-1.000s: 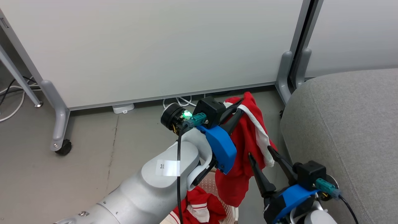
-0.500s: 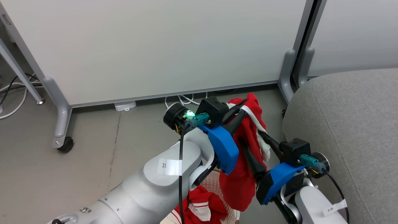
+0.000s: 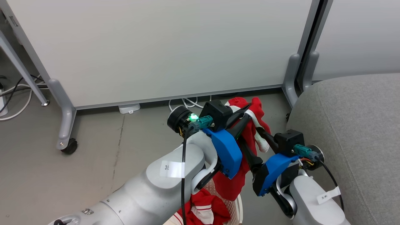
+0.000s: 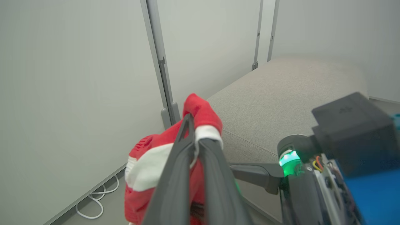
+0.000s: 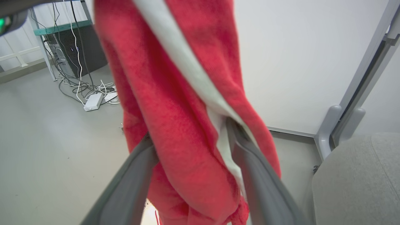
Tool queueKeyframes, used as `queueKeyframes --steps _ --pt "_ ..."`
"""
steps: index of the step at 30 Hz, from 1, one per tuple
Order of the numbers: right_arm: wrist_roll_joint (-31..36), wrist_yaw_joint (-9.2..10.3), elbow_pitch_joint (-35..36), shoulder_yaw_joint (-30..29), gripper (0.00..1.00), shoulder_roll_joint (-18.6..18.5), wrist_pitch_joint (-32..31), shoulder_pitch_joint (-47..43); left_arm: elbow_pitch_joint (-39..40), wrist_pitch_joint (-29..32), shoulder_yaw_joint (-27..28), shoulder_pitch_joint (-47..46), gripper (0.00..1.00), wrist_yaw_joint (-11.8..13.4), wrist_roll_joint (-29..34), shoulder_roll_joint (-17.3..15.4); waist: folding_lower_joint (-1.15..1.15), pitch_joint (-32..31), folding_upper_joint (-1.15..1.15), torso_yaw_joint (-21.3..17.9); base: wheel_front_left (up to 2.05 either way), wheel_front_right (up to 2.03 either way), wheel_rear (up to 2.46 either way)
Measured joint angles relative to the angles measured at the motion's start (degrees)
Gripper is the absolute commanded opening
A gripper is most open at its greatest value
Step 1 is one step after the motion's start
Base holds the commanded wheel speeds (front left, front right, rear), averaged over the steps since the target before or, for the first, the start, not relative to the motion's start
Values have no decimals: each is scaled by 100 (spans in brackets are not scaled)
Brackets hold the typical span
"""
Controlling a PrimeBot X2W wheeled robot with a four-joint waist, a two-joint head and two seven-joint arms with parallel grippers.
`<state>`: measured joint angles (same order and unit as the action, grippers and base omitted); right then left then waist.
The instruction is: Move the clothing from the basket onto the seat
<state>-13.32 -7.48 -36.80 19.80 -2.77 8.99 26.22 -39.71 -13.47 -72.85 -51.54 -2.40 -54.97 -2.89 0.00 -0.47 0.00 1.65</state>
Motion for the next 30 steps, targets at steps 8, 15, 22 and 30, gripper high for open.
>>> queueKeyframes --steps 8,15,22,30 --pt "-256 0 -315 203 0 0 199 100 7 0 -30 0 0 -14 -53 0 0 -38 0 2 0 0 0" --pt "-401 0 -454 254 0 0 321 128 -41 -3 -37 1 0 -35 -153 0 0 -63 0 -53 0 0 0" --pt "-449 0 -517 265 0 0 383 146 -69 -25 -44 1 0 -43 -249 0 0 -88 0 -131 0 0 0" --pt "-509 -1 -584 300 0 1 428 153 -88 -49 -49 14 13 -43 -263 0 0 -106 0 -199 0 0 0"
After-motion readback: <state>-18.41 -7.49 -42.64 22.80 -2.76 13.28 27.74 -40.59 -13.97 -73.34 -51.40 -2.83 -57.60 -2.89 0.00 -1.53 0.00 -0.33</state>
